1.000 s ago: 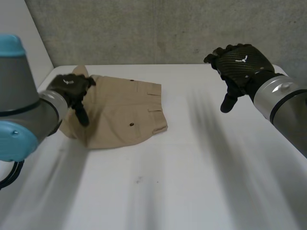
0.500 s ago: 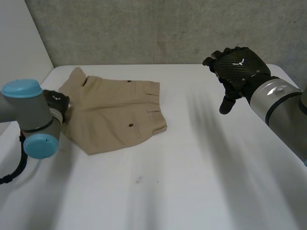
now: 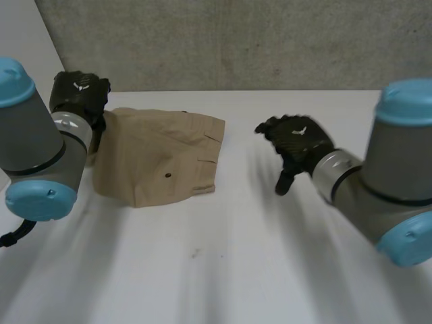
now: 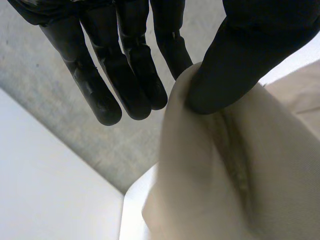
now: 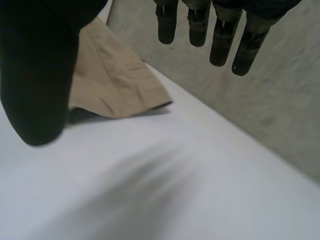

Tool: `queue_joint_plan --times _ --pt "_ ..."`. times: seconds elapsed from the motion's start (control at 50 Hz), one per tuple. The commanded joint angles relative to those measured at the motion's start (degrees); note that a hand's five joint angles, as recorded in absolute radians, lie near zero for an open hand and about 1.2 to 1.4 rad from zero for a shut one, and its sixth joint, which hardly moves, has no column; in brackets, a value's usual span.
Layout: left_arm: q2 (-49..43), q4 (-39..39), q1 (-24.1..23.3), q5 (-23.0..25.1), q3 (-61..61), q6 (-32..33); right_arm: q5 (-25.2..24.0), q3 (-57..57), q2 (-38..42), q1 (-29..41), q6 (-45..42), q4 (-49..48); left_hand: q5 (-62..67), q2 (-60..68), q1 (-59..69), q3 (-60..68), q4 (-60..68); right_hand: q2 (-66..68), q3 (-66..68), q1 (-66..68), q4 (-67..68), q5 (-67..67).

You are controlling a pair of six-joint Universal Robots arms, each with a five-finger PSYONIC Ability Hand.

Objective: Fold the shorts.

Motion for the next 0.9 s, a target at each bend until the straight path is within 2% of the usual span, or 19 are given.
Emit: queue_joint_plan --times 0.02,0.16,0.24,0.32,0.4,0.5,0.52,0.56,0.6,0.68,0.76,0.78,0.84,0.86,0.9 --pt "6.9 -3.8 -4.5 -0.4 2.1 0.2 -0.3 1.0 6.4 5.4 22.2 -6.7 14.0 11.4 14.9 11.7 11.6 -1.1 -2.4 2.0 -3.7 -3.7" --pt "10.6 -3.7 -8.3 -0.5 2.7 0.0 1.2 -0.2 11.7 10.3 24.4 -10.5 14.0 11.4 14.9 11.7 11.6 -1.1 -2.4 2.0 -3.7 -3.7" --pt "11.3 -3.8 -10.4 -1.3 3.7 -1.4 5.5 -2.2 14.5 12.4 25.0 -13.2 14.0 11.4 14.9 11.7 11.6 -1.1 -2.4 2.0 -3.7 -3.7" --pt "12.2 -3.8 -11.6 -3.1 5.2 -2.8 9.2 -3.8 16.6 13.9 29.4 -14.0 14.0 11.4 14.9 11.7 11.6 -1.1 -2.4 2.0 -3.7 -3.7" --pt "12.6 -3.8 -12.3 -3.7 6.7 -4.4 9.5 -4.3 18.0 14.7 35.3 -14.1 14.0 11.4 14.9 11.7 11.6 -1.1 -2.4 2.0 -3.7 -3.7" --pt "12.6 -3.9 -13.9 -3.7 7.2 -6.7 10.7 -6.1 19.4 15.5 37.4 -15.3 14.0 11.4 14.9 11.7 11.6 -1.1 -2.4 2.0 -3.7 -3.7" --pt "12.6 -3.9 -14.1 -3.8 7.2 -7.0 11.3 -6.5 19.8 15.5 37.4 -15.6 14.0 11.4 14.9 11.7 11.6 2.8 1.5 5.8 0.2 0.2" --pt "12.7 -4.0 -14.2 -4.0 7.2 -7.3 13.4 -7.2 21.0 15.5 37.3 -16.6 14.0 11.4 14.9 11.7 11.6 30.5 29.2 33.5 27.9 27.9" --pt "13.3 -4.1 -14.2 -4.5 7.1 -7.7 14.9 -7.3 21.3 15.5 36.9 -16.9 14.0 11.4 14.9 11.7 11.6 65.8 64.4 68.8 63.2 63.1" --pt "14.2 -4.6 -13.9 -5.1 6.2 -7.7 18.0 -5.6 19.5 14.8 34.0 -17.3 14.0 11.4 14.9 11.7 11.6 68.9 67.6 72.0 66.3 66.3" --pt "15.4 -6.7 -13.2 -5.0 5.1 -7.4 17.9 -2.1 11.4 12.5 26.7 -17.0 14.0 11.4 14.9 11.7 11.6 68.9 67.6 72.0 66.3 66.3" --pt "15.6 -7.3 -12.9 -5.0 4.8 -7.4 16.6 0.0 6.2 10.9 21.7 -17.2 14.0 11.4 14.9 11.7 11.6 68.9 67.6 72.0 66.3 66.3" --pt "16.4 -10.0 -11.1 -4.9 3.7 -7.3 13.5 1.8 0.2 8.5 14.0 -16.8 14.0 11.4 14.9 11.7 11.6 68.9 67.6 72.0 66.3 66.3" --pt "16.8 -10.8 -10.7 -4.8 3.6 -7.3 10.8 2.5 -3.3 6.5 7.9 -16.2 14.0 11.4 14.9 11.7 11.6 68.9 67.6 72.0 66.3 66.3" --pt "18.0 -13.7 -10.0 -4.7 2.9 -7.4 8.3 3.1 -6.1 5.0 1.8 -15.1 14.0 11.4 14.9 11.7 11.6 68.9 67.6 72.0 66.3 66.3"
